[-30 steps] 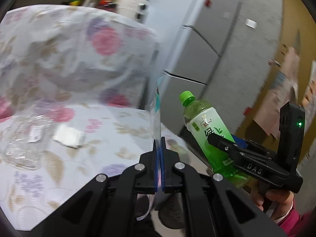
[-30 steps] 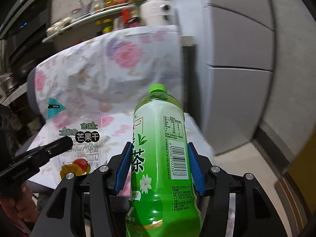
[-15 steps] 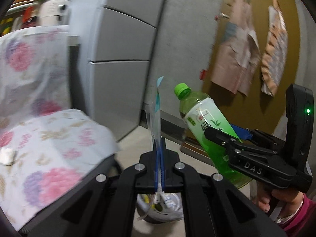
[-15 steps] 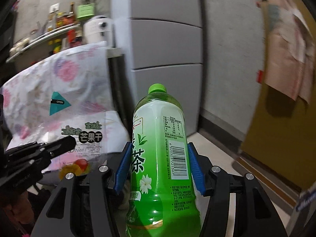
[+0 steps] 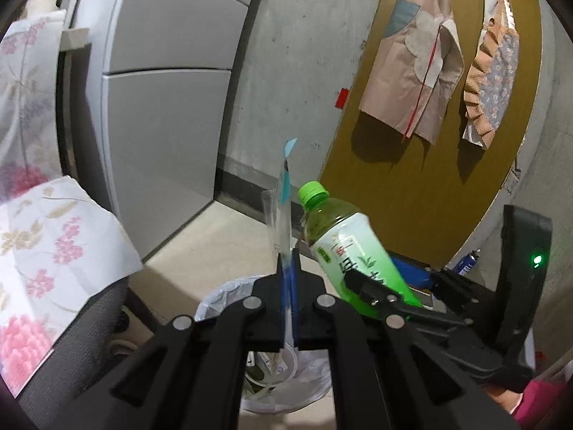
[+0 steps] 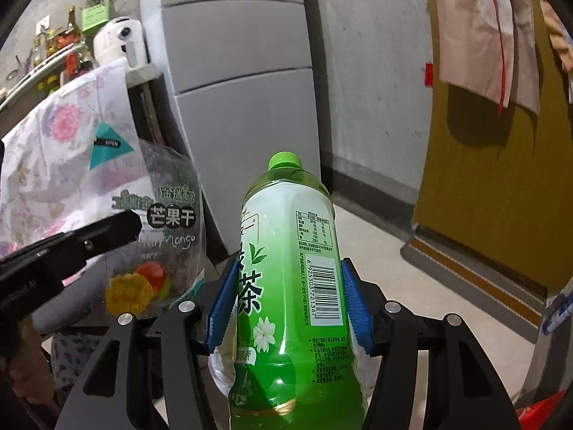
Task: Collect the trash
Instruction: 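Carry both bottles to the bin and open both grippers, then move both tools back over the chair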
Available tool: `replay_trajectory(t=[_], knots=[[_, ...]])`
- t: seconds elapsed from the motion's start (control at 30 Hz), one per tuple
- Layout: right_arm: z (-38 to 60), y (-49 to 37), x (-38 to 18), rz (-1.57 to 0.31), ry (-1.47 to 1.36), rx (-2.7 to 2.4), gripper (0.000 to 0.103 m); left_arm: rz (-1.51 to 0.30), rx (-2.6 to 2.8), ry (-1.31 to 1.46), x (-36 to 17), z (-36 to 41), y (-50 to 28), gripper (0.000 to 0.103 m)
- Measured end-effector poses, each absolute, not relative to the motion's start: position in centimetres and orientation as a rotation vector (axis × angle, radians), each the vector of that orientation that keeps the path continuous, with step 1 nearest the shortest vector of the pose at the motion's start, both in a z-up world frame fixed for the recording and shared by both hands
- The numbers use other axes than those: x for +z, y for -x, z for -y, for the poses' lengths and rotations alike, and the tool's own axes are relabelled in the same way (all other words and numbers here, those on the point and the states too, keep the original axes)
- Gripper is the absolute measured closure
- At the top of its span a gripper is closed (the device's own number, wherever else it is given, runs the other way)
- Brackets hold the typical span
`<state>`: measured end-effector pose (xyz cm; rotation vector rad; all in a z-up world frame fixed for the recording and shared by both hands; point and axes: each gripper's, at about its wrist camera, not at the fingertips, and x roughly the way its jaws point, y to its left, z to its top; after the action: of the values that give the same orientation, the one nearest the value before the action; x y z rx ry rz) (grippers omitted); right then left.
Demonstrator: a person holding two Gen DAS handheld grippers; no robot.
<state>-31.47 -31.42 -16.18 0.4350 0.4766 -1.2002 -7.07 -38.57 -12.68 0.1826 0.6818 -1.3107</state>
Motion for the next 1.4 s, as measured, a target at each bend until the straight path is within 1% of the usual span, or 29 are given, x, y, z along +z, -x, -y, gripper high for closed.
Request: replay_trajectory(t=[0.03, 0.07, 0.1, 0.13, 0.17, 0.27, 0.4, 0.7, 0.83, 0.97, 1.1, 1.13, 1.27, 1.4], knots=[[32.1, 31.7, -16.8, -0.476, -0.455, -1.204, 0.045, -0.690, -1.311, -0.185, -12.9, 39.0, 7.0, 0.100], [32.5, 31.8, -17.3, -0.474, -0.472, -1.200, 0.043, -0.700, -1.309, -0.194, -13.2, 39.5, 6.8, 0.086], [33.1, 31.9, -17.9, -0.478, -0.489, -1.192, 0.043, -0.707, -1.305, -0.199, -13.5, 39.9, 6.7, 0.059], [33.7, 31.9, -18.6, -0.489, -0.506, -1.194, 0.040, -0.707, -1.291, -0.195, -13.8, 40.1, 6.4, 0.049], [34.0, 32.0, -19.0, -0.497, -0.517, -1.207, 0.037, -0.703, -1.286, -0.187, -13.8, 40.1, 6.3, 0.045], [34.2, 32.3, -19.5, -0.496, -0.546, -1.214, 0.036, -0.722, -1.261, -0.189, -14.1, 40.0, 5.6, 0.045], [33.7, 32.7, -17.8, -0.455, -0.516, -1.226, 0.036, -0.694, -1.215, -0.175, -13.5, 38.3, 4.6, 0.045], [30.1, 31.0, -10.5, -0.304, -0.357, -1.220, 0.036, -0.633, -1.079, -0.102, -10.8, 32.2, 2.7, 0.045], [28.3, 27.5, -8.6, -0.305, -0.296, -1.127, 0.036, -0.614, -1.016, -0.098, -10.3, 29.0, 2.2, 0.044], [26.9, 22.9, -8.1, -0.344, -0.244, -1.020, 0.036, -0.600, -0.925, -0.086, -9.8, 25.2, 1.2, 0.044], [25.7, 17.7, -8.1, -0.387, -0.230, -0.893, 0.036, -0.606, -0.806, -0.086, -9.6, 21.0, -0.3, 0.044], [25.5, 16.5, -8.2, -0.402, -0.227, -0.865, 0.034, -0.613, -0.767, -0.088, -9.7, 19.6, -0.8, 0.044], [24.2, 10.7, -8.8, -0.470, -0.186, -0.731, 0.033, -0.620, -0.650, -0.069, -10.1, 14.9, -2.7, 0.039], [22.8, 4.5, -9.7, -0.533, -0.147, -0.597, 0.033, -0.618, -0.503, -0.035, -10.2, 9.9, -5.3, 0.039]])
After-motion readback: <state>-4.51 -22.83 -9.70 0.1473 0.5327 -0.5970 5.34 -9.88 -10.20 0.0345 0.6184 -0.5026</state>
